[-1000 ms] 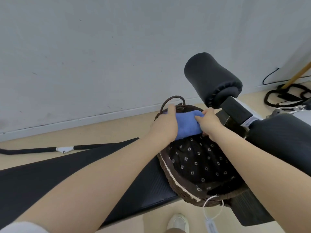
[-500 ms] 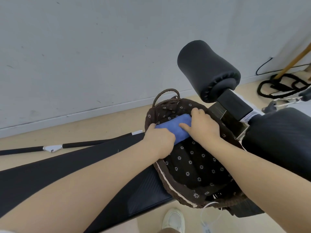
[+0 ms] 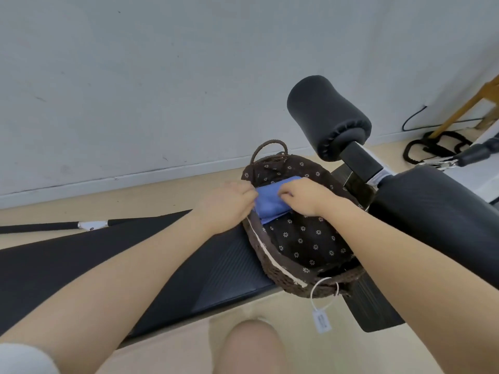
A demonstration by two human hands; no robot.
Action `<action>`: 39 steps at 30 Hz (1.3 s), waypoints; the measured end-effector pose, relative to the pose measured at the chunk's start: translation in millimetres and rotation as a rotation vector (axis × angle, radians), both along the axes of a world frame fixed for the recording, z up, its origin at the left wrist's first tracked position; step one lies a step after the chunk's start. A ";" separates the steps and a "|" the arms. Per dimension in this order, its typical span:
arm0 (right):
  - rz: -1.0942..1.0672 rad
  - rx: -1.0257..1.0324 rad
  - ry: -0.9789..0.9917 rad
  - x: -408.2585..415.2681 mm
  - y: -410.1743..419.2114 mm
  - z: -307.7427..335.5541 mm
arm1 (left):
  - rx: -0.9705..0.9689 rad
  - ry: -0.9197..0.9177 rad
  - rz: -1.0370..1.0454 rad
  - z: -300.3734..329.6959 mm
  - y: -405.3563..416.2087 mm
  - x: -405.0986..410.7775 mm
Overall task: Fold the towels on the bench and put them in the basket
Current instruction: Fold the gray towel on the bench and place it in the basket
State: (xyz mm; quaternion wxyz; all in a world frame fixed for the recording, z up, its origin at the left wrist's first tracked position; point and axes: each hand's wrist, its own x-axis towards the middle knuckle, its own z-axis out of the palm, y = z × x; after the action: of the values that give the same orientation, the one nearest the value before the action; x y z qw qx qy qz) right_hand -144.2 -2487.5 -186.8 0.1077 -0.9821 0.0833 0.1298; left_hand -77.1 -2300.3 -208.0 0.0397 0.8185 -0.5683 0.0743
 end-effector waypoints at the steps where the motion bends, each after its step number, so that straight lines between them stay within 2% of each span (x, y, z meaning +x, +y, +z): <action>1: -0.029 0.022 -0.141 -2.3 6.7 7.8 | -0.071 -0.034 0.054 -0.4 21.2 -0.9; 4: 0.004 0.134 -0.412 -8.0 47.4 30.5 | -0.082 0.064 0.272 -6.2 78.5 -11.9; 7: 0.202 0.175 -0.471 -8.0 110.3 37.5 | -0.095 0.107 0.480 -18.3 135.8 -25.0; 12: 0.415 0.256 -0.351 -8.4 207.4 8.2 | -0.058 0.088 0.743 -29.4 218.9 -45.5; 15: 0.375 0.322 -0.260 -7.8 252.6 -16.6 | -0.067 0.125 0.859 -35.4 268.7 -51.4; 21: 0.372 0.479 -0.103 30.8 365.9 -62.4 | -0.224 0.195 0.976 -63.9 385.0 -49.3; 26: 0.483 0.494 0.161 68.6 487.0 -45.8 | -0.253 0.337 1.135 -59.6 501.3 -44.2; 30: 0.690 0.411 0.307 54.6 584.5 34.6 | -0.342 0.524 1.347 7.3 591.0 -79.9; 34: 0.836 0.318 0.553 35.9 694.6 148.3 | -0.320 0.698 1.410 121.9 686.2 -137.3; 36: 0.904 0.271 0.565 22.6 753.5 199.9 | -0.300 0.743 1.446 187.5 737.2 -170.9; 39: 0.970 0.287 0.475 6.4 834.5 251.9 | -0.350 0.690 1.580 272.0 807.5 -205.5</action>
State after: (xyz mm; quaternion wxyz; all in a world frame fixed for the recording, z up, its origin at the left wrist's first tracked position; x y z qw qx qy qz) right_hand -137.9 -1653.0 65.0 0.1464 -0.8271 -0.3749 0.3923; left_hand -282.6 -1492.8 64.0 0.2712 0.9314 0.2274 -0.0855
